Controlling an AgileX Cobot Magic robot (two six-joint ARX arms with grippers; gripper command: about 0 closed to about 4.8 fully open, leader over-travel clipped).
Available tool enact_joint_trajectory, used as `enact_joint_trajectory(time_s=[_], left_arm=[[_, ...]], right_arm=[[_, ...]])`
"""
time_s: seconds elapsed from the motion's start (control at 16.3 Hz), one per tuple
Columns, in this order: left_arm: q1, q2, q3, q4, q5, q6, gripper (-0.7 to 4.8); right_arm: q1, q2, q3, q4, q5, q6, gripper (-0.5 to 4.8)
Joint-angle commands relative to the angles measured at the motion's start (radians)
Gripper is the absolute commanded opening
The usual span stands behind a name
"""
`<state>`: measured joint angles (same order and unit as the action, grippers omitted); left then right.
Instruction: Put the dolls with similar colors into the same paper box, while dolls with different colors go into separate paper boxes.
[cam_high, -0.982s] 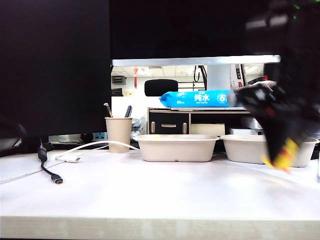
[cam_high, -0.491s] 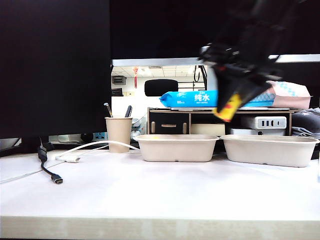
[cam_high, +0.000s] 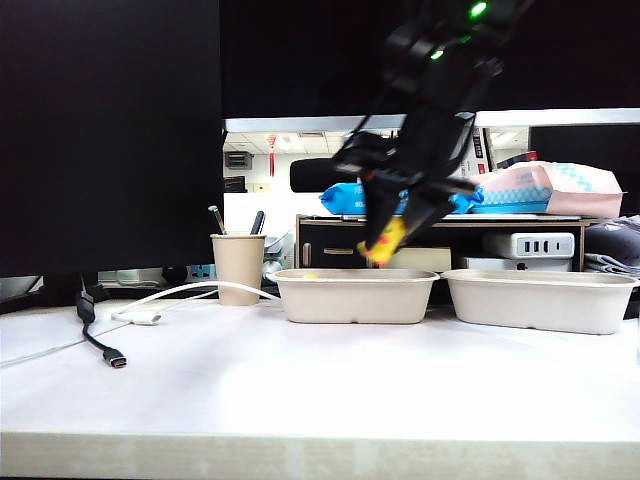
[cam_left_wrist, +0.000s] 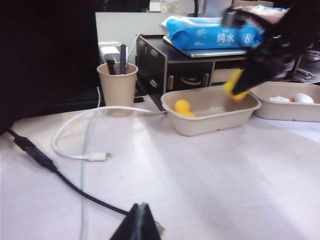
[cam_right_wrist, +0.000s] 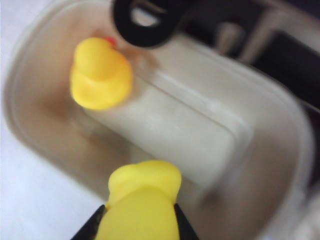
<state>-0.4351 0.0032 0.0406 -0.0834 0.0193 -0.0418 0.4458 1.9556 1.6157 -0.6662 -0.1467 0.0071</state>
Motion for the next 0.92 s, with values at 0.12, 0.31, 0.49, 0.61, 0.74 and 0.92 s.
enact_joint_trajectory(time_s=[0.12,0.31,0.49,0.61,0.74,0.92], left_arm=[[0.0,0.0,0.002,0.01,0.003,0.001,-0.05],[0.0,0.0,0.001,0.01,0.004,0.001,-0.05],[0.0,0.0,0.001,0.01,0.004,0.001,-0.05],[0.0,0.0,-0.003,0.011,0.003,0.001,-0.05],[0.0,0.0,-0.031,0.013,0.003,0.001,-0.05],[0.0,0.0,-0.031,-0.079,0.003,0.001,-0.05]], right_arm=[[0.009,0.057,0.037,0.046,-0.012,0.002,1.49],[0.01,0.062,0.037,0.074,-0.01,0.002,2.44],[0.01,0.058,0.049,0.059,-0.01,0.002,2.43],[0.01,0.045,0.076,-0.008,-0.009,0.001,2.2],[0.01,-0.005,0.1,-0.093,-0.01,-0.013,0.13],[0.01,-0.162,0.07,-0.154,0.013,-0.037,-0.08]])
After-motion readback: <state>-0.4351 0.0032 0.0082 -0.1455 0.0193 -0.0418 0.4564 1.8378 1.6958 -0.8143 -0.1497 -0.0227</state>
